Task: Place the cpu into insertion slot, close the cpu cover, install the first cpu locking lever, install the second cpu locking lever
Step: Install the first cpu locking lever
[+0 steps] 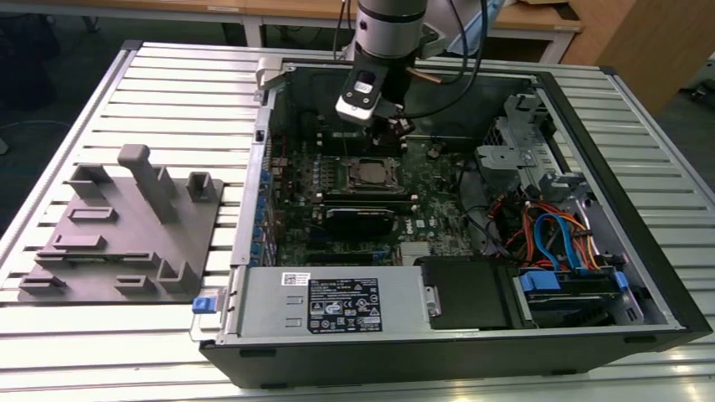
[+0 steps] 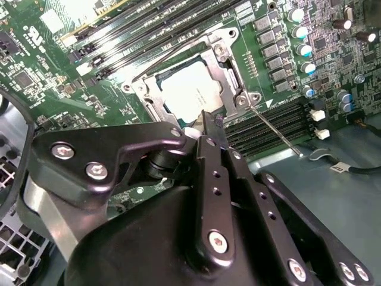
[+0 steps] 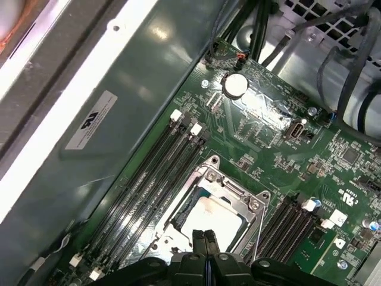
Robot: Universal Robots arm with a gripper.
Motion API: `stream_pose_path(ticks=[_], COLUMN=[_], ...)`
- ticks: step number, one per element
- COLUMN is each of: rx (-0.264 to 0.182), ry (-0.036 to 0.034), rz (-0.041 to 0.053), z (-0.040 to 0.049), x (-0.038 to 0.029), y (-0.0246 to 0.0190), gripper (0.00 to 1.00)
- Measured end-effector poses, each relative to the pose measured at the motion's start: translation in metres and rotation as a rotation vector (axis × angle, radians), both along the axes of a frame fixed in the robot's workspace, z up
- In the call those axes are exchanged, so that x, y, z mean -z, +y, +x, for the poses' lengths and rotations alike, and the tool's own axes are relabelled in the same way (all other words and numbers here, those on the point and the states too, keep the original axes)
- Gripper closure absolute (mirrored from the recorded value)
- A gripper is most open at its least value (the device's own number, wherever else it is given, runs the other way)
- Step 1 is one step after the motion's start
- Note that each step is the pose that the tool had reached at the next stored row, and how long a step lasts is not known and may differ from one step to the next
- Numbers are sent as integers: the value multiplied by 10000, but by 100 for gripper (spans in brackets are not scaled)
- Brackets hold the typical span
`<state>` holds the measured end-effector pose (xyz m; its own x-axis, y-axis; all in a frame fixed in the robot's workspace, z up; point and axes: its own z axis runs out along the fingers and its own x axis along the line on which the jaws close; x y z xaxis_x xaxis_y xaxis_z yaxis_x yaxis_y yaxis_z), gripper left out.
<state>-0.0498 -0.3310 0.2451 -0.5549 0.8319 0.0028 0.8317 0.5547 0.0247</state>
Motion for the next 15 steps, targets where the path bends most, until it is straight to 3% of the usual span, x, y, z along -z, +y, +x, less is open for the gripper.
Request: stream_pose_path(ticks=[2, 15], rx=[-176, -2296], ry=[-29, -29], rz=[1, 2], z=[0, 0], x=[0, 7], y=[0, 0], gripper=[90, 90])
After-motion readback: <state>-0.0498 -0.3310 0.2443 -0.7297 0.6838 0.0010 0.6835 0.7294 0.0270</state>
